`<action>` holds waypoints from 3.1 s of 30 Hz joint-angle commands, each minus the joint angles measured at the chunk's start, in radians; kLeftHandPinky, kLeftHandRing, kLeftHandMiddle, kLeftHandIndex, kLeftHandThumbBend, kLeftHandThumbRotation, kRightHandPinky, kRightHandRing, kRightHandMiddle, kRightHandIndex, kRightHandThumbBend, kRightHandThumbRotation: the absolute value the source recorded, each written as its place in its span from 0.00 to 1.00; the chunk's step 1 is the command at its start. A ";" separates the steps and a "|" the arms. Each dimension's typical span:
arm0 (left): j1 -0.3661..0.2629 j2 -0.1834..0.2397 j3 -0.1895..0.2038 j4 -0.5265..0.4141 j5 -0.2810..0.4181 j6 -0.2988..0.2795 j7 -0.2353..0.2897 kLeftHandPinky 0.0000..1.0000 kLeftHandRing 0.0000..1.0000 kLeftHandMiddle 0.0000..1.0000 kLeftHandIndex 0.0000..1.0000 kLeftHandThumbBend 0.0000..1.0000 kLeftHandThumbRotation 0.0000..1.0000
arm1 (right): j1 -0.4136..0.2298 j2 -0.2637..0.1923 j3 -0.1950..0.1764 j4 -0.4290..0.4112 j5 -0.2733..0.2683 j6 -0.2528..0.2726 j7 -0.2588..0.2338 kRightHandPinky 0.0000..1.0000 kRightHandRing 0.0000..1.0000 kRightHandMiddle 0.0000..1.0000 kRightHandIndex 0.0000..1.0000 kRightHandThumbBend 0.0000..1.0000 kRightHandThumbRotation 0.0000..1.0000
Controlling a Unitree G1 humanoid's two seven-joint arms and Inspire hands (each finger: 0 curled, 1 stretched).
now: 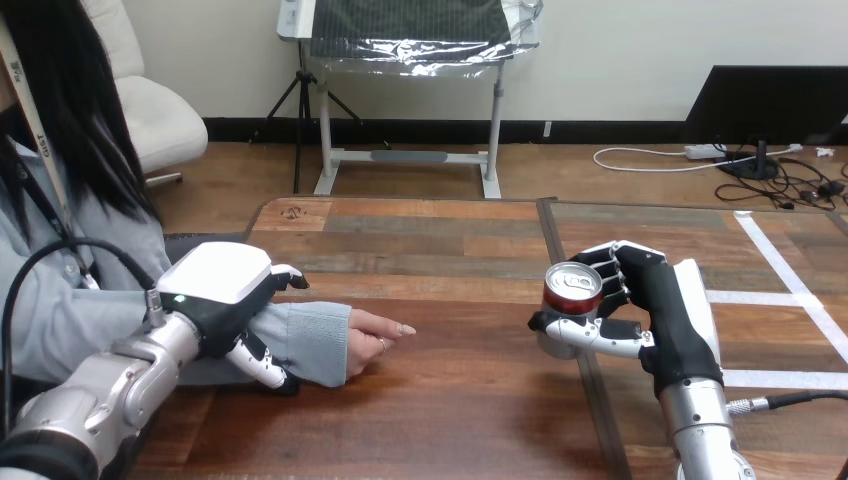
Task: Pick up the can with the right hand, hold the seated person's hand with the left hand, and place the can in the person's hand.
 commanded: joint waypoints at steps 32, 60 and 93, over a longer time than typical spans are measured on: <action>-0.054 0.013 -0.035 0.016 -0.014 -0.019 0.014 0.44 0.50 0.57 0.59 0.99 0.13 | -0.093 -0.014 -0.004 -0.077 0.031 -0.067 0.036 0.37 0.43 0.49 0.50 0.82 0.00; -0.050 0.001 -0.029 0.034 -0.051 -0.040 -0.014 0.26 0.33 0.41 0.45 0.88 0.05 | -0.102 -0.001 -0.008 -0.079 0.066 -0.085 0.087 0.38 0.44 0.50 0.50 0.82 0.00; -0.013 0.018 0.003 -0.061 -0.120 -0.104 -0.002 0.24 0.31 0.38 0.41 0.88 0.05 | -0.122 0.019 -0.012 -0.075 0.091 -0.094 0.148 0.38 0.44 0.50 0.50 0.81 0.00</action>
